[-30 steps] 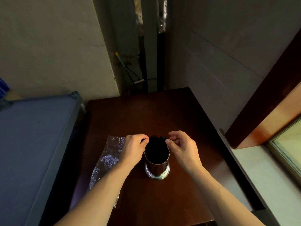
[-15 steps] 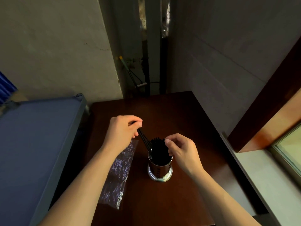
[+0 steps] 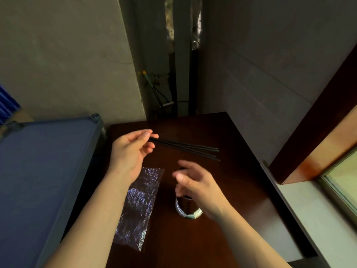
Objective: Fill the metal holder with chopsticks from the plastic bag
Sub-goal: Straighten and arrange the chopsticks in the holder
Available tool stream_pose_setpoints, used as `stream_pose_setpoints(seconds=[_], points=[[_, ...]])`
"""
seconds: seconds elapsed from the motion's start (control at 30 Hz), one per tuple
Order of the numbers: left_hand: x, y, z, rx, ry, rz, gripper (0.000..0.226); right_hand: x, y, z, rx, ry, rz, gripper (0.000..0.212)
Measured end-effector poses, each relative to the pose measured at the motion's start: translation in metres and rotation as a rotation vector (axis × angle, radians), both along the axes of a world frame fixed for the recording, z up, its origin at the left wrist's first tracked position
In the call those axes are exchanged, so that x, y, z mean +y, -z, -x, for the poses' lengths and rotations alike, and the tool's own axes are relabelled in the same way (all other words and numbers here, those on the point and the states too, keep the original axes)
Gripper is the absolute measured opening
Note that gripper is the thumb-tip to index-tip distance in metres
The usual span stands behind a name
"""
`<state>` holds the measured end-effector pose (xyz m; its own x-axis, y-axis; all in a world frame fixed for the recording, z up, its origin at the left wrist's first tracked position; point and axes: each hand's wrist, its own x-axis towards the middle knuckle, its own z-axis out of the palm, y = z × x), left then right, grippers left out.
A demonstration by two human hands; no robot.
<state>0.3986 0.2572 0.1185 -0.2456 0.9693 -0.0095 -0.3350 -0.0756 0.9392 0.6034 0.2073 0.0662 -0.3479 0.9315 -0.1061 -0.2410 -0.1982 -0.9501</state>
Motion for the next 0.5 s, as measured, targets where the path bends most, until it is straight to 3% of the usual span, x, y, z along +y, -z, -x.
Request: stream_pose_setpoints(seconds=[0.17,0.27,0.37,0.5], points=[[-0.001,0.025,-0.018,-0.142,0.000,0.101,0.011,0.019,-0.016,-0.003,0.256,0.239,-0.020,0.050],[-0.005,0.042,-0.029,-0.232,0.018,0.152,0.010,0.024,-0.016,-0.007,0.275,0.382,-0.017,0.042],[-0.011,0.061,-0.040,-0.295,0.075,0.216,0.012,0.028,-0.012,-0.016,0.222,0.484,-0.038,0.025],[-0.015,0.081,-0.046,-0.256,0.112,0.290,0.016,0.032,-0.005,-0.034,-0.067,0.550,-0.166,0.021]])
